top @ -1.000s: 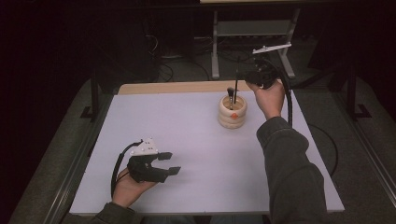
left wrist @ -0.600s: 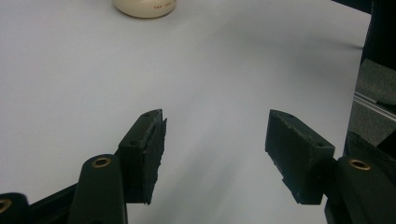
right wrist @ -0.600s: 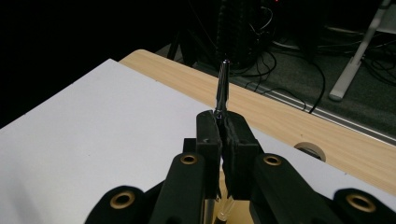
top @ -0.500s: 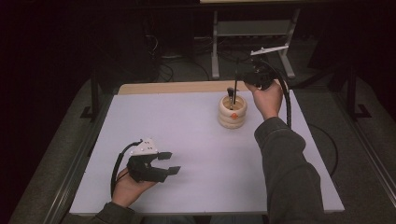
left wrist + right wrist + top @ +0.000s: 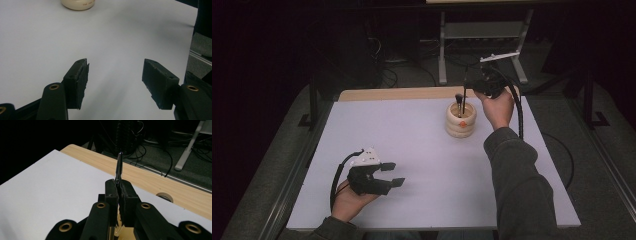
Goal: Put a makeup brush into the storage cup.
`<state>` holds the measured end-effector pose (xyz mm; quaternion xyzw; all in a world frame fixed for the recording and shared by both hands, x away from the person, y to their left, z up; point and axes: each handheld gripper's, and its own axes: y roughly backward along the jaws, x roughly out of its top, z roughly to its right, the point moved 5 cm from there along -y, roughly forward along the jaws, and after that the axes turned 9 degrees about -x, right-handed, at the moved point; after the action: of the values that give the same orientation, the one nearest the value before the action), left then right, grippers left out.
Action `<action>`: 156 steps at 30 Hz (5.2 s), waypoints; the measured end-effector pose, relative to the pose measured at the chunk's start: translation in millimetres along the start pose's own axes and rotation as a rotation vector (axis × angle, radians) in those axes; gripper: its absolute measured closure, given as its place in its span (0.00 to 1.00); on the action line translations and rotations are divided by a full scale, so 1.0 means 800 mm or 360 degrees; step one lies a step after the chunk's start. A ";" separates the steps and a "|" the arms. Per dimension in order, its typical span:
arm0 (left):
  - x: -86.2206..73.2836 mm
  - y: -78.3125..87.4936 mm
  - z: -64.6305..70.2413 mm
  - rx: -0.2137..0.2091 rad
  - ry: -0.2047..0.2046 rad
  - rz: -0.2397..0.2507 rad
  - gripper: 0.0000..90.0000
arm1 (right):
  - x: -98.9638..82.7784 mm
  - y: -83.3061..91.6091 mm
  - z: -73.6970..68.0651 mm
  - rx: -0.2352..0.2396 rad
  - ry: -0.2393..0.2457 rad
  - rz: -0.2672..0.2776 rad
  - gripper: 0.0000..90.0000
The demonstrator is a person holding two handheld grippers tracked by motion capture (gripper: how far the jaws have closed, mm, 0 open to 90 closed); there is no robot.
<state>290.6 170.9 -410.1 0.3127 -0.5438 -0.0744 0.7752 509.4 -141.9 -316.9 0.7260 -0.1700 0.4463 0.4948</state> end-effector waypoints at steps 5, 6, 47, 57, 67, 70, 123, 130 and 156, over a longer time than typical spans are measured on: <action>0.000 0.000 0.000 0.0000 0.0001 0.0002 0.41 | -0.003 -0.002 -0.001 -0.0007 -0.0001 -0.0001 0.94; 0.000 0.000 0.001 0.0004 -0.0001 -0.0002 0.41 | -0.004 -0.003 -0.001 -0.0005 -0.0005 -0.0007 0.94; -0.001 0.001 -0.001 0.0012 0.0011 -0.0010 0.40 | -0.034 -0.016 0.005 -0.0031 -0.0039 -0.0050 0.94; -0.001 0.001 0.000 0.0010 0.0012 -0.0011 0.40 | -0.044 -0.022 0.006 -0.0029 -0.0042 -0.0056 0.94; -0.001 0.002 -0.001 0.0009 0.0008 -0.0009 0.40 | -0.054 -0.026 0.007 -0.0034 -0.0049 -0.0084 0.94; -0.001 0.002 -0.001 0.0012 0.0005 -0.0007 0.40 | -0.057 -0.027 0.006 -0.0030 -0.0056 -0.0091 0.93; -0.004 0.011 -0.015 0.0098 0.0064 0.0038 0.32 | -0.113 0.038 0.004 0.0064 0.0017 0.0008 0.50; -0.003 0.012 -0.016 0.0115 0.0066 0.0051 0.31 | -0.124 0.042 0.002 0.0094 0.0016 0.0005 0.48; -0.011 0.028 -0.030 0.0189 0.0095 0.0070 0.28 | -0.158 0.061 -0.014 0.0113 0.0066 0.0023 0.39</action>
<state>303.7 202.8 -409.8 0.3483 -0.5306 -0.0155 0.7726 401.7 -179.1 -391.2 0.7325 -0.1491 0.4704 0.4690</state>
